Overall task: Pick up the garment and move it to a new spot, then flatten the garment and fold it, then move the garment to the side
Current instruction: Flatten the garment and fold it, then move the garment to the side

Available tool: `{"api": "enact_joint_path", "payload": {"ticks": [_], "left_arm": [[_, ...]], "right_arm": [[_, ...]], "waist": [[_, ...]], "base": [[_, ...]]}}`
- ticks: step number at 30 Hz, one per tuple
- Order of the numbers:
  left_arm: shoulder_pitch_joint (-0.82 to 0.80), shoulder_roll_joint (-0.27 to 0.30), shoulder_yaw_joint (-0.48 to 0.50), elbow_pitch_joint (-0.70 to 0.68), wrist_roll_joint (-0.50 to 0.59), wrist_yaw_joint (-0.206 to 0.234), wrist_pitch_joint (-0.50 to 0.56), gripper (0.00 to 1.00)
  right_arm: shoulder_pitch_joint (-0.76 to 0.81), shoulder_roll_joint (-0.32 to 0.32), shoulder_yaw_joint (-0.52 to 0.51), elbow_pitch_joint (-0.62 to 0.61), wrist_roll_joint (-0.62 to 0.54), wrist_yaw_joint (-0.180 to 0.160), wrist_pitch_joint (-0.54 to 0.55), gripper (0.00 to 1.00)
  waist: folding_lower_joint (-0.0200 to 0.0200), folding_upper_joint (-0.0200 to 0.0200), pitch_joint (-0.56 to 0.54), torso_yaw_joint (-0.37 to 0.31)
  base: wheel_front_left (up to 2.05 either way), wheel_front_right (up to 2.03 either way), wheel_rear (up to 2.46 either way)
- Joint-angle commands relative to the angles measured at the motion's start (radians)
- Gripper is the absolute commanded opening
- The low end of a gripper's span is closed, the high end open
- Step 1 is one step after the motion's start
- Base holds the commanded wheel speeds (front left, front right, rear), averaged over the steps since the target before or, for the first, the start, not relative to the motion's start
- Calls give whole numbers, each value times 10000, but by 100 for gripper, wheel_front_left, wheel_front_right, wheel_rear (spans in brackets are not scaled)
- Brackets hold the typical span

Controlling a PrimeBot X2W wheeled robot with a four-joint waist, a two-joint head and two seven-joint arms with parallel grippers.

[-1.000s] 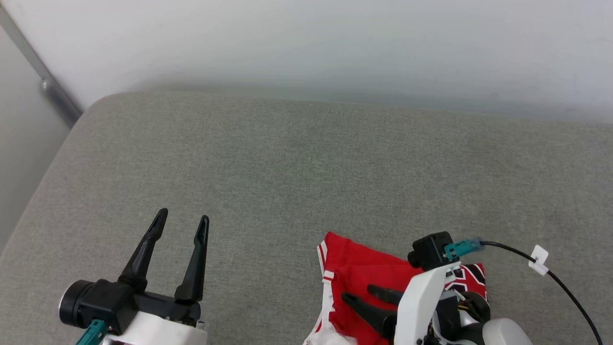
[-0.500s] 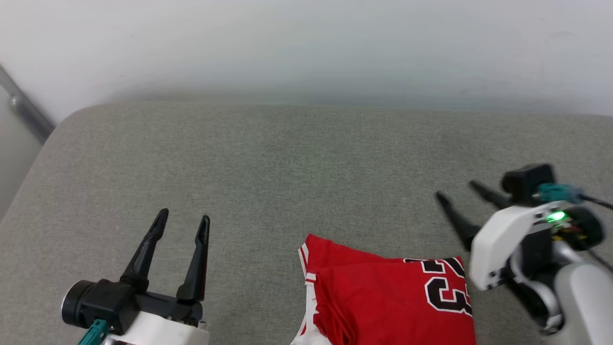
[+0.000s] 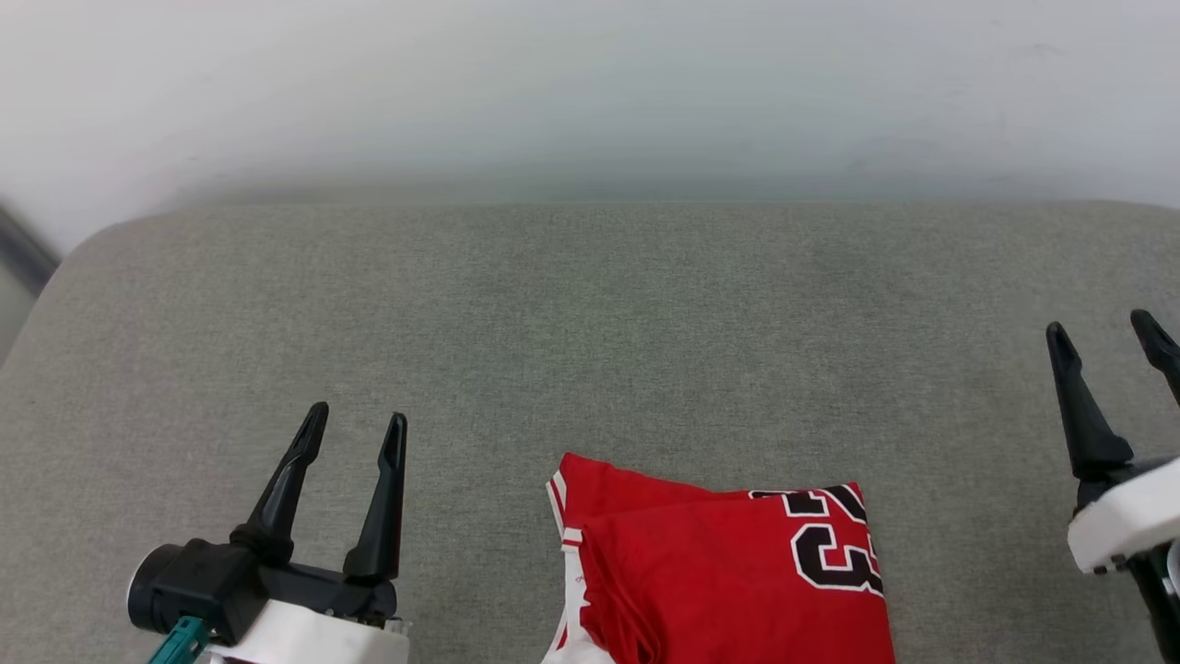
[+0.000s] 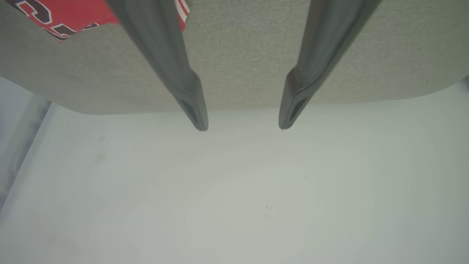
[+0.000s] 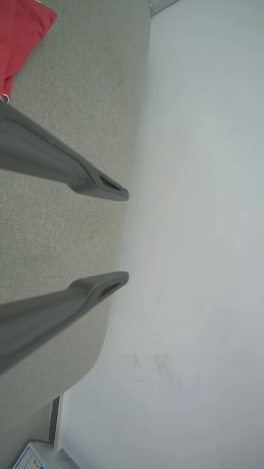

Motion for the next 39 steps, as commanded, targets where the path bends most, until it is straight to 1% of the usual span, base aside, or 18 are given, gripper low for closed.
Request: {"api": "enact_joint_path", "payload": {"ticks": [1, 3, 8, 13, 18, 21, 26, 29, 31, 35, 39], "left_arm": [[92, 24, -14, -54, -16, -13, -22, 100], [141, 62, -71, -53, 5, -14, -22, 100], [265, 28, -142, -38, -1, -14, -22, 100], [293, 16, -230, -40, 3, -14, -22, 100], [223, 53, -272, -15, -15, -14, -22, 100], [216, 62, -282, -4, -18, -14, -22, 100], [132, 60, -315, -20, -30, -14, -22, 100], [104, 80, -334, -12, -42, -14, -22, 100], [42, 72, -338, 21, -63, -14, -22, 100], [-116, 67, -372, -29, -107, -14, -22, 100], [-262, 104, -456, 57, -70, -14, -22, 100]], "right_arm": [[330, 173, -101, -244, -50, -5, -269, 100], [683, 350, -201, -582, -211, -5, -656, 100], [1381, 1060, -381, -1025, -446, -5, -1449, 100], [1730, 1398, -286, -954, -581, -5, -1831, 100], [1765, 1444, -214, -813, -528, -5, -1951, 100], [1771, 1493, -195, -676, -340, -6, -1771, 100], [1746, 1308, -91, -651, -158, -6, -1497, 100], [1871, 1052, 151, -495, -36, -6, -357, 100], [1851, 939, 372, -566, 330, -6, 570, 100], [2048, 428, 952, -826, 892, -7, 2835, 100], [2151, 437, 1149, -1140, 1455, -4, 5184, 100]], "waist": [[0, 0, -7, -36], [0, 0, -24, -55], [0, 0, -97, -64], [0, 0, -83, -54], [0, 0, -86, -37], [0, 0, -101, -35], [0, 0, -18, -21], [0, 0, 63, 11], [0, 0, 167, 57], [0, 0, 385, 163], [0, 0, 656, 315]], "base": [[0, 0, 0], [0, 0, 0], [0, 0, 0], [0, 0, 0], [0, 0, 0], [0, 0, 0], [0, 0, 0], [0, 0, 0], [0, 0, 0], [0, 0, 0], [0, 0, 0]]}}
